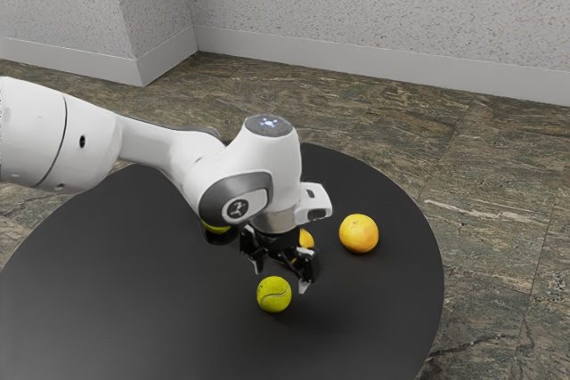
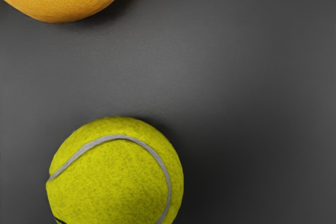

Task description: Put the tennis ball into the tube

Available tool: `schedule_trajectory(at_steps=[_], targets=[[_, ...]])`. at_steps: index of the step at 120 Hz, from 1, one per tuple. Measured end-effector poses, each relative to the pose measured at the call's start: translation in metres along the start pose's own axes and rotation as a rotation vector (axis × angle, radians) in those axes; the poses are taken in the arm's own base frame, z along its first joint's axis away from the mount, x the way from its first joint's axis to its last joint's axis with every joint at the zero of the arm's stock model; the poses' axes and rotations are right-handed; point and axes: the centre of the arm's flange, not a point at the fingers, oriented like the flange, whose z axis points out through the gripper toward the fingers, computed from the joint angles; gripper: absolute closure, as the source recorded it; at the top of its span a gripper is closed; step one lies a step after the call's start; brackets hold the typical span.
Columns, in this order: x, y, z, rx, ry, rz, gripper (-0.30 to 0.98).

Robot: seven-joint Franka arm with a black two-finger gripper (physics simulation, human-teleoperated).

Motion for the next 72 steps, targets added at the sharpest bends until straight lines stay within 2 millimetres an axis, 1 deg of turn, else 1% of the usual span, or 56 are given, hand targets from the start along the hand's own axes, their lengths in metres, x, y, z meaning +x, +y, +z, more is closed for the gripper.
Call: schedule_trajectory(at_steps=[10, 31, 44, 47, 55, 66, 72], targets=[[0.001, -0.011, 0.012, 0.002, -0.007, -0.016, 0.0], [0.007, -0.019, 0.041, -0.002, -0.019, -0.03, 0.0], [0.011, -0.025, 0.048, -0.005, -0.013, -0.04, 0.0], [0.012, -0.026, 0.052, -0.005, -0.017, -0.042, 0.0], [0.012, -0.027, 0.063, -0.005, -0.025, -0.042, 0.0], [0.013, -0.026, 0.071, -0.007, -0.029, -0.041, 0.0], [0.013, -0.026, 0.073, -0.008, -0.028, -0.039, 0.02]])
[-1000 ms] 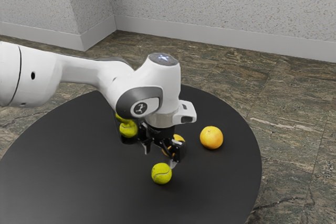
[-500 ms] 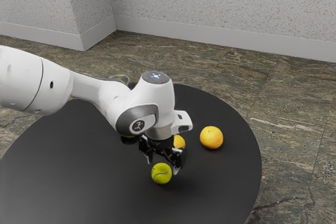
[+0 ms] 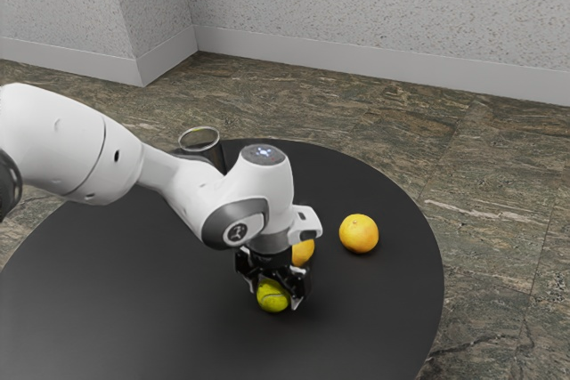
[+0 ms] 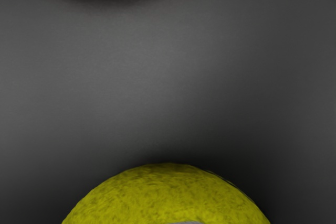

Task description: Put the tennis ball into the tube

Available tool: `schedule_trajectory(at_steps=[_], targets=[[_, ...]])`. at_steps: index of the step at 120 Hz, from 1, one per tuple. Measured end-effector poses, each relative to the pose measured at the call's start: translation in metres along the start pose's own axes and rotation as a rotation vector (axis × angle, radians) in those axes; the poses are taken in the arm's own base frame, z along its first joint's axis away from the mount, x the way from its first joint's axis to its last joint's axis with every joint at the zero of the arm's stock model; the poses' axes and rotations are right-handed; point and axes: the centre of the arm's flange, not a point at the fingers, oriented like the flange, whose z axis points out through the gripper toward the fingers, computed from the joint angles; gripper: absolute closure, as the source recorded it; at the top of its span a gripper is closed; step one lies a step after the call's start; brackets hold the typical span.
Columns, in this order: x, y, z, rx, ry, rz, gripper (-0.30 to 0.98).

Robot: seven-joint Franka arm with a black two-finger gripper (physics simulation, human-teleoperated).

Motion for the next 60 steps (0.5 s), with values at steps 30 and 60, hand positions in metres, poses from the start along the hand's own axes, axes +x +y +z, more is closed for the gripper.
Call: schedule_trajectory(at_steps=[30, 60], targets=[[0.001, 0.001, -0.001, -0.004, 0.01, 0.004, 0.28], [0.001, -0.001, -0.021, -0.01, 0.033, -0.01, 0.37]])
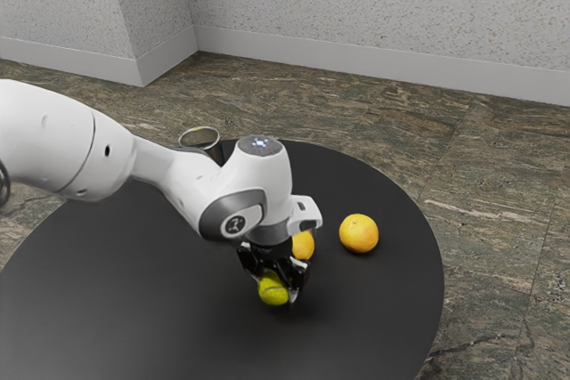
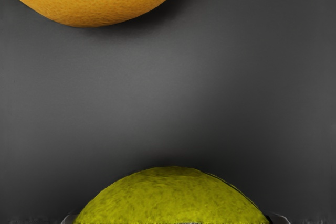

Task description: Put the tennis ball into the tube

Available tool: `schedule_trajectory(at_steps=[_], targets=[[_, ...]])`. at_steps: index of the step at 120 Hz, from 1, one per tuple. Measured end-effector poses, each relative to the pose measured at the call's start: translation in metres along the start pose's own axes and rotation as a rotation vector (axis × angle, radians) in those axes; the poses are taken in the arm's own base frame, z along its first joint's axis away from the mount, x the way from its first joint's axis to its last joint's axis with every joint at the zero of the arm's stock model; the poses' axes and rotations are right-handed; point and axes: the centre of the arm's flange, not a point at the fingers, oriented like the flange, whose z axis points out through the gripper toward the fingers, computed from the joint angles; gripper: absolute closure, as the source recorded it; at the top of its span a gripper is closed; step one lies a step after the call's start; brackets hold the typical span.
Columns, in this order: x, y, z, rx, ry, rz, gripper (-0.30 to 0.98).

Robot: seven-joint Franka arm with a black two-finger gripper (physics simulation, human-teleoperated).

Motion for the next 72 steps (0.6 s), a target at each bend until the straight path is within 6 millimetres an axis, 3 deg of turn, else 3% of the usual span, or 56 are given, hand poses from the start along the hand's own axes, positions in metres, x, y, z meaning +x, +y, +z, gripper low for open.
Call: schedule_trajectory(at_steps=[34, 50, 72], targets=[[0.0, -0.009, -0.076, -0.03, 0.047, -0.052, 0.39], [0.011, -0.014, -0.116, -0.039, 0.082, -0.05, 0.39], [0.031, -0.042, -0.167, -0.039, 0.114, -0.065, 0.38]])
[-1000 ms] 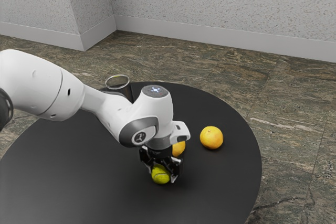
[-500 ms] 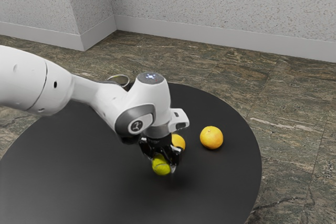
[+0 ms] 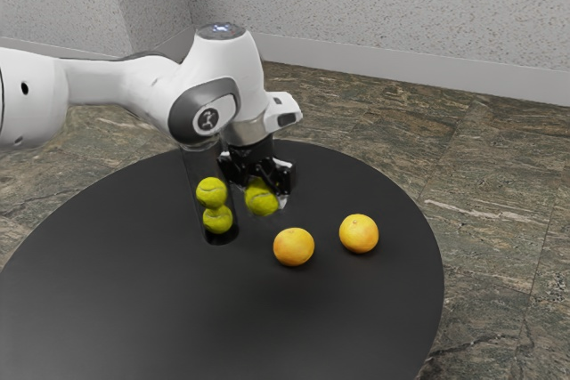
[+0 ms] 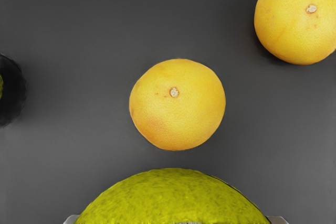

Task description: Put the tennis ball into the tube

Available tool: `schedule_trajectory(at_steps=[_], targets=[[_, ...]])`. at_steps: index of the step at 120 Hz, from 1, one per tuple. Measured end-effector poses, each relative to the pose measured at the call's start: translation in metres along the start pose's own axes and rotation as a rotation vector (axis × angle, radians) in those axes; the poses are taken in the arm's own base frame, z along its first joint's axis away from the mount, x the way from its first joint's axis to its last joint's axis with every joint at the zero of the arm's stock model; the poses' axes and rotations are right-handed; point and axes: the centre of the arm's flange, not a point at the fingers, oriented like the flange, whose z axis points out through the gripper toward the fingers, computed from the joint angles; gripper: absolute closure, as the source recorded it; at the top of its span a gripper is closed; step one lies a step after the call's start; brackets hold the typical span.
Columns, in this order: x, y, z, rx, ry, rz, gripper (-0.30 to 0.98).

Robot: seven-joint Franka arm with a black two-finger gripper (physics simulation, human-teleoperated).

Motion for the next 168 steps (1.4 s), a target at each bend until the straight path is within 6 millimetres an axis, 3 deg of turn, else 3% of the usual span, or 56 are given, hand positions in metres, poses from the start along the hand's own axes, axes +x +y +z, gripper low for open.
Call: schedule_trajectory(at_steps=[17, 33, 50, 80, 105, 124, 154, 168], targets=[[0.016, -0.014, -0.045, -0.001, 0.034, 0.018, 0.39], [0.033, -0.052, -0.063, 0.013, 0.046, 0.007, 0.4], [0.046, -0.09, -0.071, 0.034, 0.065, 0.011, 0.39], [0.062, -0.109, -0.074, 0.07, 0.143, 0.108, 0.35], [0.071, -0.154, -0.073, 0.096, 0.162, 0.107, 0.35], [0.073, -0.155, -0.067, 0.099, 0.159, 0.142, 0.32], [0.073, -0.163, -0.065, 0.092, 0.148, 0.177, 0.1], [0.059, -0.152, -0.094, 0.019, 0.106, 0.176, 0.06]])
